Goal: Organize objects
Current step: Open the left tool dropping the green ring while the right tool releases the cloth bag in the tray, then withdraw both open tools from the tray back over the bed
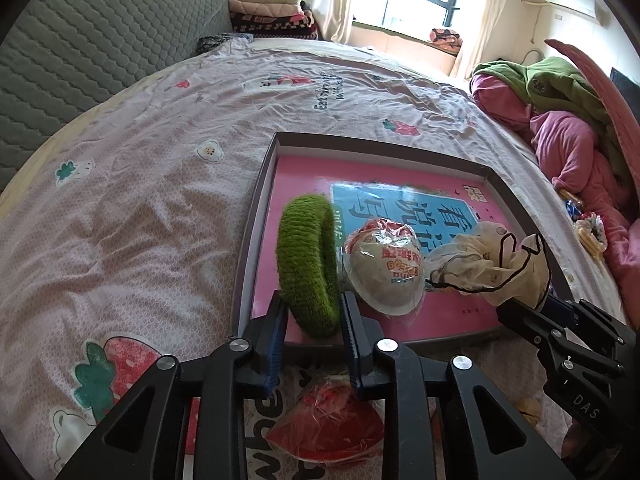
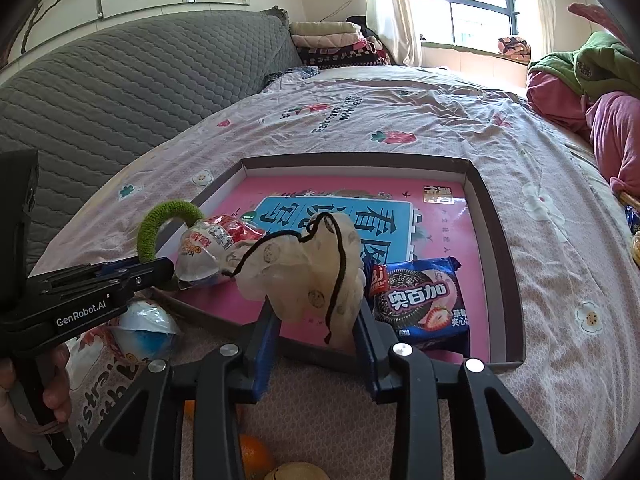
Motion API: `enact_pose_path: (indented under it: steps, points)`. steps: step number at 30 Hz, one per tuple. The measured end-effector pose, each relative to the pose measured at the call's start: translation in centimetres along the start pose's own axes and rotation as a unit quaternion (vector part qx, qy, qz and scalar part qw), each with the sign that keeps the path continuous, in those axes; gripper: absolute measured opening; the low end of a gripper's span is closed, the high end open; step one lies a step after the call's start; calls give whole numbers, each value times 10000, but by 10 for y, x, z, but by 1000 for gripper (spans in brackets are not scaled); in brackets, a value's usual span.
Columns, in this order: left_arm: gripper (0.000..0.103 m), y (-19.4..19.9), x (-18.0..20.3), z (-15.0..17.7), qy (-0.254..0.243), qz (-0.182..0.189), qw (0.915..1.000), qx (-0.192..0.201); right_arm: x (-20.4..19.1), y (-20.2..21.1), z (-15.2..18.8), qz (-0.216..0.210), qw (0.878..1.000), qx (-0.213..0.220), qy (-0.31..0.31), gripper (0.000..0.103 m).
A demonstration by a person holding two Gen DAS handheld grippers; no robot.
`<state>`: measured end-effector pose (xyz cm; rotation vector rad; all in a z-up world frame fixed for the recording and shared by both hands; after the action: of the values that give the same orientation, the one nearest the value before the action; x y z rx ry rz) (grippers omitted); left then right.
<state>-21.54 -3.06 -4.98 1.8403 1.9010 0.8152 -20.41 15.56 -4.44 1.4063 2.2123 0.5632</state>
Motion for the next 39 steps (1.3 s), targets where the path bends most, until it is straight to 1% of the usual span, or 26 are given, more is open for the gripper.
enact_pose_path:
  steps: [2,7,10,12,21,30,39]
  points:
    - [33,1,-1,0,8,6,10000,3,1,1,0,-5,10000,-9,-13,37]
    - [35,5,0,-1,-9,-10,10000,34,0,3,0,58,10000,-21,1,38]
    - [37,7,-1,0,-21,-17,10000,34,0,5,0,131,9999,-1,29,41]
    - [37,8,-1,0,-13,-24,10000,43,1,7,-2,151,9999,40,21,45]
    - [37,15,0,-1,-44,-45,9999,78,10,17,-11,323,9993,214,2,48]
    - [37,21,3,1,-96,-96,9999,86,28,29,-20,396,9982,382,-234,49]
    - [37,34,-1,-6,-74,-178,9996,218,35,41,-28,395,9969,581,-361,49]
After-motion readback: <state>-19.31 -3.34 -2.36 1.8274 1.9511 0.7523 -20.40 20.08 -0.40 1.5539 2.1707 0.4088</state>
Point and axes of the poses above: each gripper's, at about its wrist camera, not at the fingertips, and y roughly against the way its jaws point, x to its right, z to its underside, the point moved 5 cm from there along -y, roughly the way its jaws point, and after that the axes turned 10 degrees about x, right-handed, at the moved point
